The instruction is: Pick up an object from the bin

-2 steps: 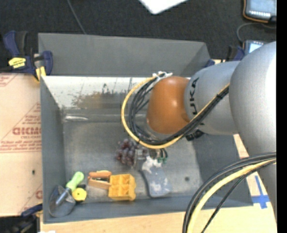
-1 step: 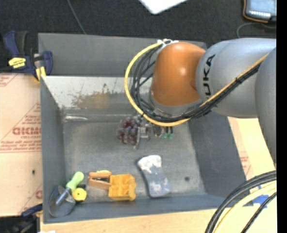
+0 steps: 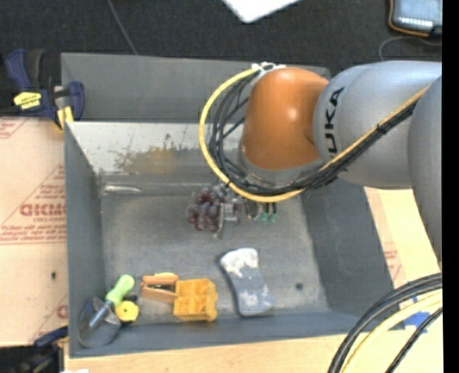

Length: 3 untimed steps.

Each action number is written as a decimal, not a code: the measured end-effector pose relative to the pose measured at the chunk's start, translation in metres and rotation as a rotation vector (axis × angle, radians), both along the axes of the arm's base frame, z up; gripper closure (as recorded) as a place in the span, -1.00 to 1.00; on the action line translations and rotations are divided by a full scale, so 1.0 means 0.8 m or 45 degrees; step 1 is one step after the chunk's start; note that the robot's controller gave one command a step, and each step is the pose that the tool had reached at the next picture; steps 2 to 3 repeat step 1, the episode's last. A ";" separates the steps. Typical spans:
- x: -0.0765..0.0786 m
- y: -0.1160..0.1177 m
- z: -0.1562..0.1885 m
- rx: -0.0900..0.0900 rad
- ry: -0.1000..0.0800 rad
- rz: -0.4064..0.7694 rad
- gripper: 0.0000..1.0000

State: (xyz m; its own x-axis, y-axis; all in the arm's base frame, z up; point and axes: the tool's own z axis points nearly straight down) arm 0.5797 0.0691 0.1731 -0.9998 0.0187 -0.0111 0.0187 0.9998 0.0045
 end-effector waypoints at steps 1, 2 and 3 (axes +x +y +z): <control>-0.001 0.015 0.242 -0.001 -0.002 0.019 1.00; -0.001 0.015 0.242 -0.001 -0.002 0.019 1.00; -0.001 0.015 0.242 -0.001 -0.002 0.019 1.00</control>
Offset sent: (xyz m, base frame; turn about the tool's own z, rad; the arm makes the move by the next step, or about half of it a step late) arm 0.0000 0.0000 0.0000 0.0000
